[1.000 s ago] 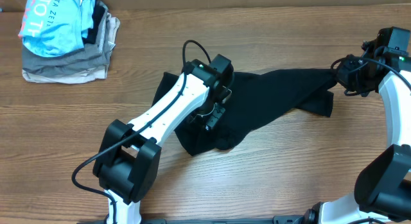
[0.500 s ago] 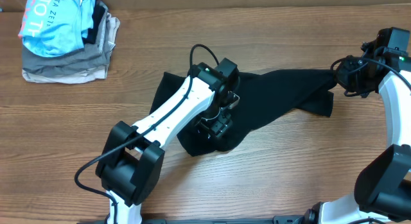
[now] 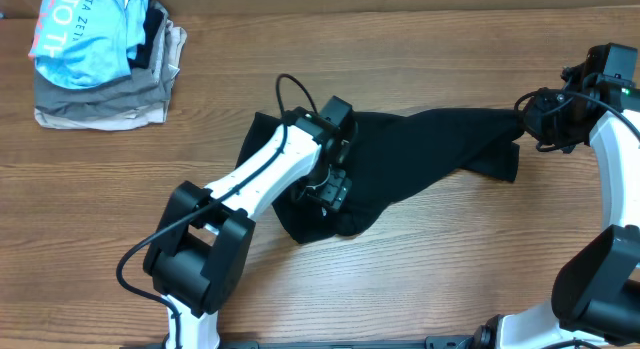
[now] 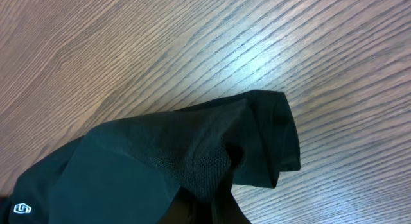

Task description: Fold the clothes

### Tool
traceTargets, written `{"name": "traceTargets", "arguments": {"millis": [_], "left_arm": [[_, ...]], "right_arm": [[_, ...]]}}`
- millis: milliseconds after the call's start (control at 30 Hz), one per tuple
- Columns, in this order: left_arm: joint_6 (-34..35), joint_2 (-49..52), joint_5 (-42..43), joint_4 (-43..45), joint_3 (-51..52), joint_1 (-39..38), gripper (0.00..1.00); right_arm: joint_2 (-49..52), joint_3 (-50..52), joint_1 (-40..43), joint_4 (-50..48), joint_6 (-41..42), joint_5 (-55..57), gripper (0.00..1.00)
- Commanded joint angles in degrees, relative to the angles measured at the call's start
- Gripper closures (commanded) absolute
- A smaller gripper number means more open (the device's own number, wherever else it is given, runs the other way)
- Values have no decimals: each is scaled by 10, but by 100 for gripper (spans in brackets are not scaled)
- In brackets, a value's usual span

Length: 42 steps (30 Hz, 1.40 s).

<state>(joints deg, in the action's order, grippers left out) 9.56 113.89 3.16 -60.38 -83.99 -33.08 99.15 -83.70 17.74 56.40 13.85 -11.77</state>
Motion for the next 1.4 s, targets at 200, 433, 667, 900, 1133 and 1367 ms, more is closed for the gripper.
{"name": "traceTargets", "arguments": {"millis": [200, 433, 667, 900, 1133, 1367], "left_arm": [[29, 0, 44, -8, 17, -8, 30], [29, 0, 44, -13, 23, -23, 51], [34, 0, 46, -11, 25, -23, 70], [21, 0, 70, 25, 28, -22, 96], [-11, -3, 52, -37, -89, 18, 96], [-19, -4, 52, -142, -321, 83, 96]], "right_arm": [[-13, -11, 0, -2, -4, 4, 96], [-13, -11, 0, 1, -4, 6, 96], [-13, -11, 0, 4, -4, 6, 96], [-13, -11, 0, 3, -9, 5, 96], [-14, -11, 0, 3, -8, -41, 96], [-33, -11, 0, -1, 18, -90, 96]]}}
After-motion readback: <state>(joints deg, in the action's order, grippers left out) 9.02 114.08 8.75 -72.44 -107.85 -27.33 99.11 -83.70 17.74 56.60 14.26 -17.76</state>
